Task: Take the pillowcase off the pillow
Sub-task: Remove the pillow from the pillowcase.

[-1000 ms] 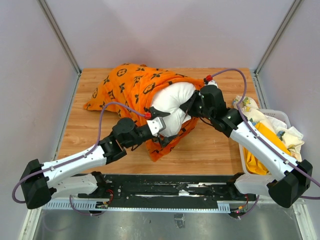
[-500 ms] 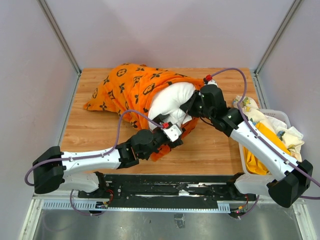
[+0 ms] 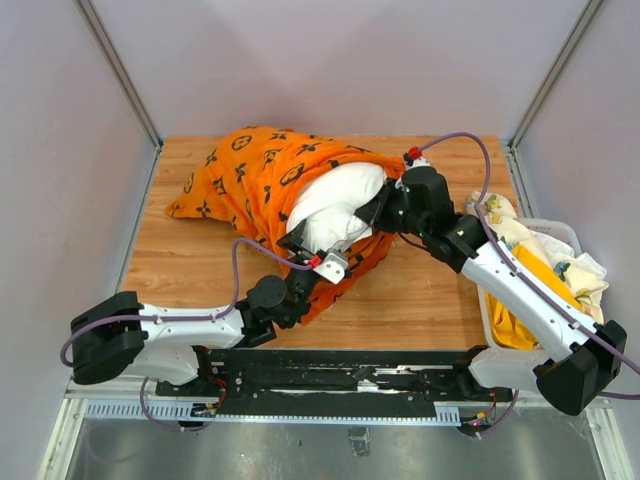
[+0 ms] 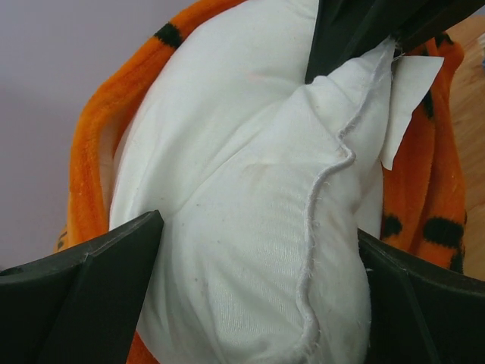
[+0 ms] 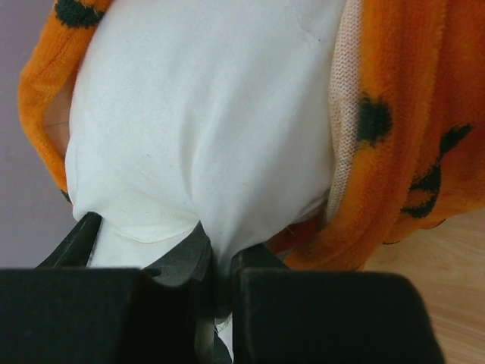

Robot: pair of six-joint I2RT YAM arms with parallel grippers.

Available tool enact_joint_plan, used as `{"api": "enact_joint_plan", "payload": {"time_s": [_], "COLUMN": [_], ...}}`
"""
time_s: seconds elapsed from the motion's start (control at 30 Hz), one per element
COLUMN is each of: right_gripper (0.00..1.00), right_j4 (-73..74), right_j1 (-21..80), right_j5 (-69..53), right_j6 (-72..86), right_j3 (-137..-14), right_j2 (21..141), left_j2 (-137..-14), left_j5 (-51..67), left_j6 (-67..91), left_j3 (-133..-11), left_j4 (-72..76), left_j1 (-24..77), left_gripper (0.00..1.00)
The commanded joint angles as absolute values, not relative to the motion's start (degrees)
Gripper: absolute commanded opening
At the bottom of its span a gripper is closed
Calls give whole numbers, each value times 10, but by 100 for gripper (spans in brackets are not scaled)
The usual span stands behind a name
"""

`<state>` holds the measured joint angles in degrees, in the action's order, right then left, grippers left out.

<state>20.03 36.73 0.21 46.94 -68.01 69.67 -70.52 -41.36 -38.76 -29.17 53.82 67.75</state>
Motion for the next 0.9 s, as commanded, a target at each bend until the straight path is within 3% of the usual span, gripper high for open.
{"api": "enact_joint_plan", "payload": {"time_s": [0.0, 0.13, 0.2, 0.3, 0.37, 0.4, 0.43, 0.47, 0.5, 0.53, 0.57, 0.63, 0.87], "right_gripper": [1, 1, 1, 1, 1, 1, 5, 16, 33, 59, 78, 96, 98], "right_j4": [157, 157, 157, 156, 156, 156, 156, 156, 155, 153, 151, 159, 177], "right_j1": [342, 337, 335, 334, 335, 335, 334, 332, 330, 328, 327, 327, 326], "right_j5": [-1, -5, -6, -13, -16, -16, -18, -26, -47, -79, -108, -147, -87], "right_j6": [457, 454, 455, 455, 454, 454, 453, 445, 429, 400, 371, 319, 227], "right_j3": [-715, -718, -717, -716, -712, -710, -709, -710, -713, -720, -724, -732, -706], "right_j2": [681, 673, 669, 667, 664, 663, 662, 663, 665, 667, 668, 661, 559], "left_j2": [-758, -785, -785, -768, -753, -746, -736, -728, -718, -708, -699, -673, -555], "left_j5": [-515, -519, -511, -466, -445, -449, -450, -450, -450, -450, -453, -458, -391], "left_j6": [-442, -436, -407, -332, -295, -300, -307, -309, -309, -310, -312, -315, -250], "left_j3": [-306, -314, -332, -362, -375, -371, -367, -365, -365, -366, -368, -370, -376], "left_j4": [596, 595, 549, 434, 383, 392, 400, 405, 406, 405, 405, 399, 320], "left_j1": [674, 668, 658, 629, 611, 608, 605, 601, 595, 590, 585, 573, 523], "left_gripper": [99, 99, 88, 51, 5, 1, 0, 0, 0, 0, 0, 0, 0]}}
